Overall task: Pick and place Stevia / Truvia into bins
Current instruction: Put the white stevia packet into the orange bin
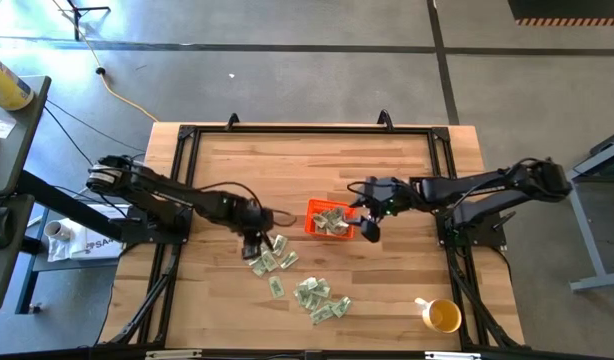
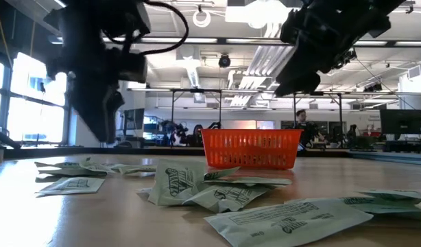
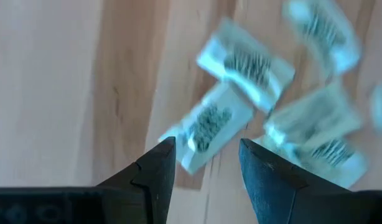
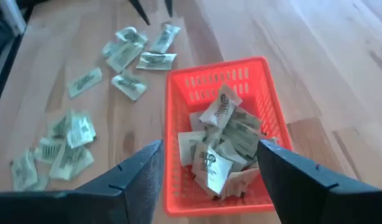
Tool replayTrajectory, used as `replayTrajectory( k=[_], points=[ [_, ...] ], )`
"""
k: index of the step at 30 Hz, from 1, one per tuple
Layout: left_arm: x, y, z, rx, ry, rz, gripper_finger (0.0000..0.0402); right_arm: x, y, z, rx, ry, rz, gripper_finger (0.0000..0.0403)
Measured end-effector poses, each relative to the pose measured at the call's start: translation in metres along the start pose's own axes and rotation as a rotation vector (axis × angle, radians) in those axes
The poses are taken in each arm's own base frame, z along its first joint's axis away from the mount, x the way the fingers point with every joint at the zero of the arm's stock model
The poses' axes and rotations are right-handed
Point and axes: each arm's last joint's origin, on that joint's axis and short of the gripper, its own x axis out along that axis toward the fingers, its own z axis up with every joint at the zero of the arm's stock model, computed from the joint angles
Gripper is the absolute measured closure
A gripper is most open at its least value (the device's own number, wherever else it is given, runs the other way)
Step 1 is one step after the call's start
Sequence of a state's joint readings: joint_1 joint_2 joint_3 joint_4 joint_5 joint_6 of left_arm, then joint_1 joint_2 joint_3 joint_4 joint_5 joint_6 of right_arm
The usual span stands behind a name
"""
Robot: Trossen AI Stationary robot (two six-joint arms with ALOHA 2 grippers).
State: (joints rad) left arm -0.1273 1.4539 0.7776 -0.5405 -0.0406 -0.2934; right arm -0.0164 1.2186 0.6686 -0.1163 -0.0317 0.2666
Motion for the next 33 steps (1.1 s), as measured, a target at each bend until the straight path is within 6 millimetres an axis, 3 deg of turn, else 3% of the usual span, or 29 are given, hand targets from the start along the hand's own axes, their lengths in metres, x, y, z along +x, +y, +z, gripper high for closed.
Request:
replayTrajectory(
  k=[15,20,25,28,30,33],
  points=[
    [0.042,-0.004,0.000,0.220,0.034,0.035,0.0198,-0.002,0.000,-0.003,0.005,0.021,-0.050,0.0146],
    [0.041,-0.004,-0.001,0.221,0.033,0.034,0.0259,-0.008,-0.002,-0.001,0.244,-0.039,-0.141,0.0146],
    [0.039,-0.004,0.001,0.223,0.046,0.038,0.0354,-0.021,-0.004,0.003,0.328,-0.123,-0.226,0.0153],
    [0.032,-0.003,0.013,0.211,0.051,0.056,0.0381,-0.033,-0.005,0.007,0.340,-0.183,-0.248,0.0158],
    [0.024,0.004,0.025,0.190,0.068,0.089,0.0377,-0.042,-0.005,0.009,0.355,-0.233,-0.266,0.0162],
    [0.002,0.018,0.058,0.189,-0.027,0.129,0.0356,-0.058,-0.006,0.011,0.369,-0.292,-0.307,0.0168]
  ],
)
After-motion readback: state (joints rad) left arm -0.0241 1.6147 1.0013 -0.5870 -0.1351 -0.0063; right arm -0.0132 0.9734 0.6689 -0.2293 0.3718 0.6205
